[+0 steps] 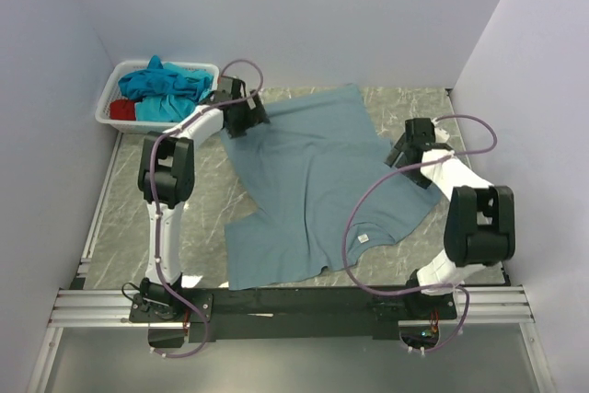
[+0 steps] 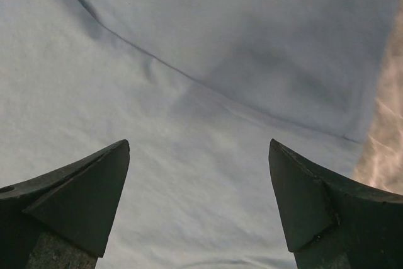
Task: Fold and stack the t-shirts
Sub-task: Flatten the tshirt out
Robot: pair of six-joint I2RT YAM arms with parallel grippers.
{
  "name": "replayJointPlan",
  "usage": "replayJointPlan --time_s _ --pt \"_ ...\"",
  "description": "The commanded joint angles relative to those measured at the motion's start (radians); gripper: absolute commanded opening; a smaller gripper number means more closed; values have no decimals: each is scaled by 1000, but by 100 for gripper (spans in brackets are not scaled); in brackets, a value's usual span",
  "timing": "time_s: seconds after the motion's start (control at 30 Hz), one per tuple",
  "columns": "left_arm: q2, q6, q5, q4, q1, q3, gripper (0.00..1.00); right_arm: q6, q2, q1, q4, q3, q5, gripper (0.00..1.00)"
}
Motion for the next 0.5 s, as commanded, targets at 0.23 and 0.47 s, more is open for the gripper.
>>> replayJointPlan --time_s 0.23,0.47 --pt "-61 3 -196 -69 -69 -135 99 -8 200 -3 -37 221 -118 97" --pt "-146 -37 -193 -53 -88 -338 100 -49 355 -3 -112 385 -191 98"
